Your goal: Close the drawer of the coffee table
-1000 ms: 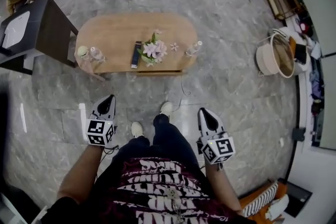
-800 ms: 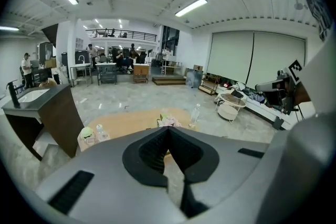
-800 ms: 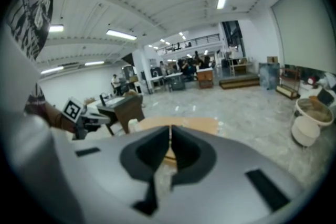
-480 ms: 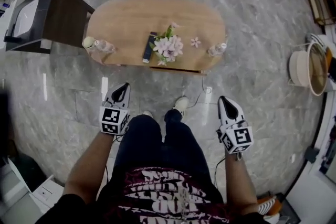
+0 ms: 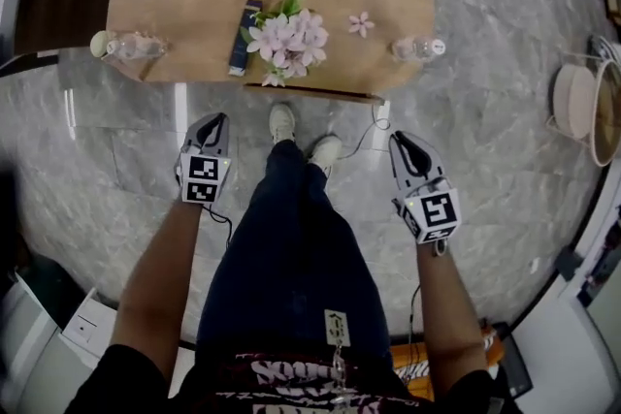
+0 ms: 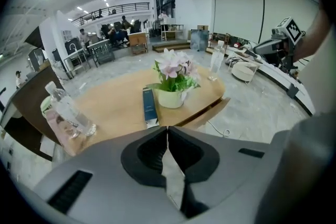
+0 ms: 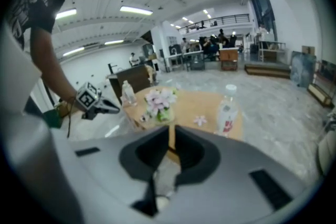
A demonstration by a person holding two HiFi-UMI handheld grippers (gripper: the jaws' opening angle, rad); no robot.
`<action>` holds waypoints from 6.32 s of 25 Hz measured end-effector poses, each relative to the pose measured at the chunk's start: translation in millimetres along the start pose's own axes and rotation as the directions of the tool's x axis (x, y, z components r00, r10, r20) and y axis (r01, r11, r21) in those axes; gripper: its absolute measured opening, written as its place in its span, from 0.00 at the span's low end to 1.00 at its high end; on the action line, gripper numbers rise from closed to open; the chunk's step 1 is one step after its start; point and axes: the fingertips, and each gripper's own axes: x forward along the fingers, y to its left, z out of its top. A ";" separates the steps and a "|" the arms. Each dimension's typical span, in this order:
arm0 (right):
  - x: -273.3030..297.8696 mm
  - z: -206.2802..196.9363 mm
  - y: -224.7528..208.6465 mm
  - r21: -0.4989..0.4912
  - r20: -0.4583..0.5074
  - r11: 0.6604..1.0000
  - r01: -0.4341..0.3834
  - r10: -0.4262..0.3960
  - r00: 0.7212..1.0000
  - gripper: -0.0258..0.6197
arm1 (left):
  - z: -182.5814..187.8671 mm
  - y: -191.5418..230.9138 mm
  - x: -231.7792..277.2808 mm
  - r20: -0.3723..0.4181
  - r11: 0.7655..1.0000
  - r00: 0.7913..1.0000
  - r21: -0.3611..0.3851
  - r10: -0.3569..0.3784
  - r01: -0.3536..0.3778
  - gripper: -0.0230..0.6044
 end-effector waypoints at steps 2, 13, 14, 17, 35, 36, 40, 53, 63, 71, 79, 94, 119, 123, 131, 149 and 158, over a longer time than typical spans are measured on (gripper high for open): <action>16.7 -25.9 -8.6 -0.026 -0.061 1.000 -0.015 0.014 0.998 0.10 | -13.2 -1.5 28.2 -0.017 1.000 1.000 0.003 -0.017 0.017 0.12; 113.2 -175.8 -53.0 -0.295 -0.381 0.940 -0.169 0.047 0.924 0.39 | -96.7 3.0 160.7 -0.157 0.990 0.985 0.106 -0.074 0.092 0.40; 119.5 -187.4 -55.0 -0.324 -0.407 0.927 -0.188 0.043 0.912 0.40 | -98.3 2.2 166.2 -0.155 0.989 0.985 0.114 -0.078 0.096 0.40; 139.5 -206.2 -65.3 -0.411 -0.430 0.887 -0.211 0.015 0.902 0.41 | -87.9 2.1 182.0 -0.121 0.987 0.989 0.119 -0.089 0.104 0.39; 187.2 -232.7 -81.3 -0.547 -0.567 0.795 -0.261 -0.124 0.814 0.27 | -91.4 -16.8 198.2 -0.234 0.990 0.967 0.065 -0.104 0.122 0.41; 186.2 -233.2 -80.6 -0.551 -0.570 0.790 -0.267 -0.123 0.812 0.27 | -91.8 -17.4 197.6 -0.234 0.990 0.967 0.069 -0.104 0.123 0.41; 177.6 -241.4 -71.6 -0.546 -0.586 0.786 -0.289 -0.111 0.803 0.26 | -102.8 -24.1 188.8 -0.258 0.989 0.960 0.067 -0.109 0.131 0.40; 129.5 -286.8 -31.9 -0.515 -0.640 0.772 -0.373 -0.056 0.766 0.24 | -162.1 -67.3 141.2 -0.336 0.986 0.932 0.054 -0.133 0.161 0.38; 116.3 -303.4 -14.5 -0.490 -0.659 0.776 -0.397 -0.031 0.752 0.23 | -180.6 -75.3 128.9 -0.370 0.984 0.919 0.062 -0.133 0.167 0.38; 112.5 -311.8 -9.9 -0.478 -0.664 0.785 -0.395 -0.028 0.747 0.23 | -191.9 -80.7 125.2 -0.391 0.983 0.911 0.071 -0.130 0.171 0.36; 112.2 -309.6 -10.3 -0.471 -0.659 0.793 -0.387 -0.024 0.752 0.24 | -189.9 -79.8 124.9 -0.388 0.984 0.914 0.077 -0.118 0.160 0.37; 134.4 -286.4 -30.0 -0.464 -0.649 0.813 -0.352 -0.042 0.759 0.24 | -159.7 -58.5 148.7 -0.365 0.981 0.924 0.105 -0.117 0.166 0.37; 162.6 -210.9 -93.4 -0.315 -0.524 0.947 0.058 -0.224 0.821 0.37 | -89.5 1.5 168.1 -0.145 0.920 0.980 -0.386 -0.134 0.068 0.37; 128.0 -157.0 -85.6 -0.336 -0.430 0.936 0.108 -0.255 0.866 0.37 | -43.5 14.2 117.6 -0.027 0.931 0.997 -0.359 -0.072 0.058 0.26; 27.4 41.8 -34.2 -0.158 -0.010 0.962 0.225 -0.229 0.973 0.10 | 139.8 12.7 -39.8 0.339 0.978 0.941 -0.192 -0.014 0.084 0.07; -141.3 292.6 101.8 -0.145 0.454 0.984 0.102 -0.026 0.891 0.09 | 360.3 -28.7 -315.9 0.725 1.000 0.688 -0.008 0.021 -0.022 0.07; -127.8 291.5 105.2 -0.104 0.484 0.981 0.166 -0.095 0.870 0.09 | 359.1 -17.7 -295.9 0.731 0.998 0.680 0.067 -0.057 0.012 0.07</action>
